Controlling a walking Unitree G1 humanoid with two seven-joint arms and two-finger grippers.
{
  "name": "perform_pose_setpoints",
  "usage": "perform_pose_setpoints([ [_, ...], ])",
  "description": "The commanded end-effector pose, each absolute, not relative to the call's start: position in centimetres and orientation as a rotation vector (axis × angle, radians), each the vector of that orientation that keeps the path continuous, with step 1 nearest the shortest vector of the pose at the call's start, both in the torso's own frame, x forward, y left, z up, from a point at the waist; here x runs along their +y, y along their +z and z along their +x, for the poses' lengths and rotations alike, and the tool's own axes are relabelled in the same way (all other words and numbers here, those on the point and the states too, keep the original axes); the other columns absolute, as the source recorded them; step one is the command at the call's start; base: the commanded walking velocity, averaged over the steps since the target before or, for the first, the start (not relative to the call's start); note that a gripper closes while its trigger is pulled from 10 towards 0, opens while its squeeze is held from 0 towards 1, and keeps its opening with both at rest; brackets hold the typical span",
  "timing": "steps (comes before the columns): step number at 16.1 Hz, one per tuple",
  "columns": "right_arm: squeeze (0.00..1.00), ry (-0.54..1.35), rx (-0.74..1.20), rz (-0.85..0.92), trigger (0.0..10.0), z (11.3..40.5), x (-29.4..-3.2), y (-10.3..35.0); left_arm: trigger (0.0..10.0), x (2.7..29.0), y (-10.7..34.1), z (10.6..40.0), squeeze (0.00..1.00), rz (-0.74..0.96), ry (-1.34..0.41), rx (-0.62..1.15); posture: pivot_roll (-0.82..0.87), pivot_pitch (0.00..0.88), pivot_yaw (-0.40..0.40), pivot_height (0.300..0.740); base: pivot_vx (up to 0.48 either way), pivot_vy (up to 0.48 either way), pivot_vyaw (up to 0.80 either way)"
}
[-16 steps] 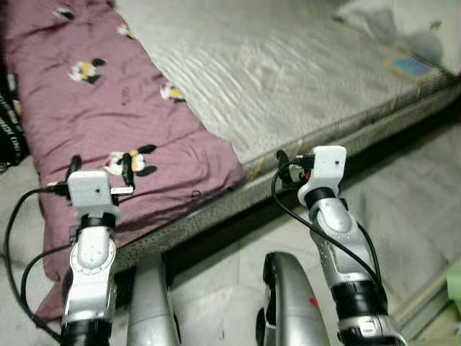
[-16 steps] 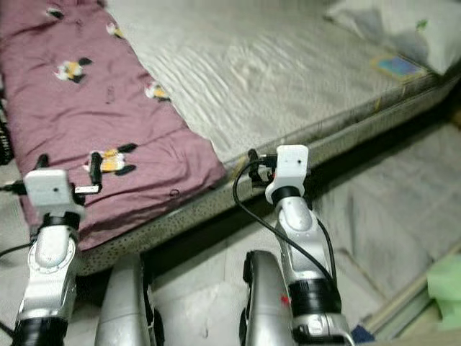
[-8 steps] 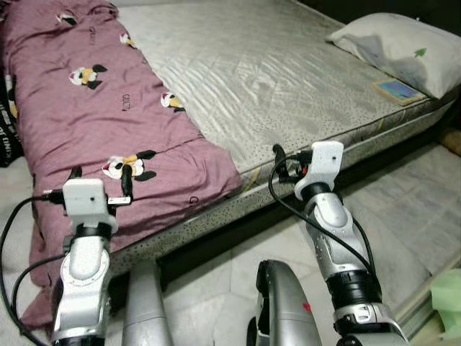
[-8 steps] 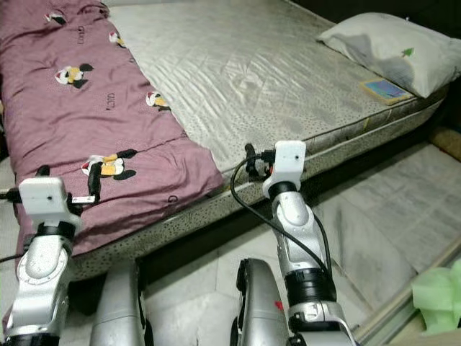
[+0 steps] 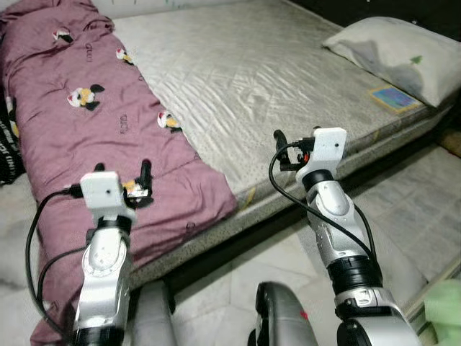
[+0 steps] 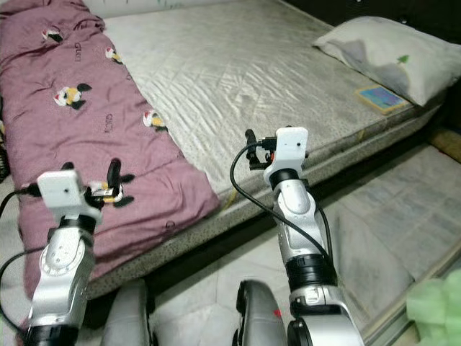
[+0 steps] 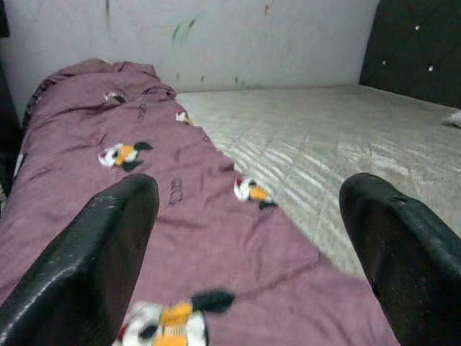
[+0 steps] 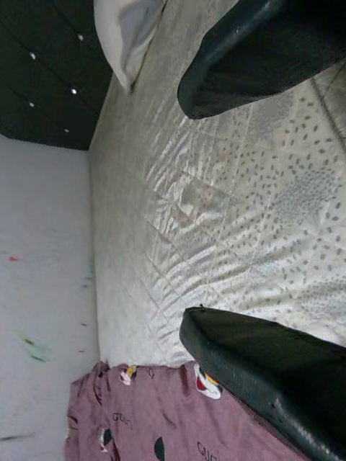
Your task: Clean up the room
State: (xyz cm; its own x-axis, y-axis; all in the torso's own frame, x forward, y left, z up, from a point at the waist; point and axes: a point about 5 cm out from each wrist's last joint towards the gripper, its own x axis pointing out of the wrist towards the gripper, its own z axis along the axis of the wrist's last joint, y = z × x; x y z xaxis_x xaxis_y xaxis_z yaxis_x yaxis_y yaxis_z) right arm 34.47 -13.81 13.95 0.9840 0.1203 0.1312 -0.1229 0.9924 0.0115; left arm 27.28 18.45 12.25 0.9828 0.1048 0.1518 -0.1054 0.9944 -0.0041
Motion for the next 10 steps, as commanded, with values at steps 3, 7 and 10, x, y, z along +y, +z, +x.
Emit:
perform_pose_setpoints([
  [3,0.00,0.117,-0.162,0.022,10.0,35.06,-13.82,14.78,10.0,18.76,12.53,27.66,0.00,0.014,0.105,-0.160,0.03,0.000,-0.047,0.725,0.000,0.000,0.00],
  [7,0.00,0.098,-0.165,0.021,10.0,34.97,-14.21,14.61,10.0,18.34,12.52,27.88,0.00,0.012,0.065,-0.158,0.02,0.000,-0.033,0.740,0.000,0.000,0.00],
  [10,0.00,0.092,-0.165,0.016,10.0,34.86,-14.38,14.50,10.0,17.82,12.38,28.12,0.00,-0.007,0.044,-0.124,0.01,0.000,-0.027,0.740,0.000,0.000,0.00],
])
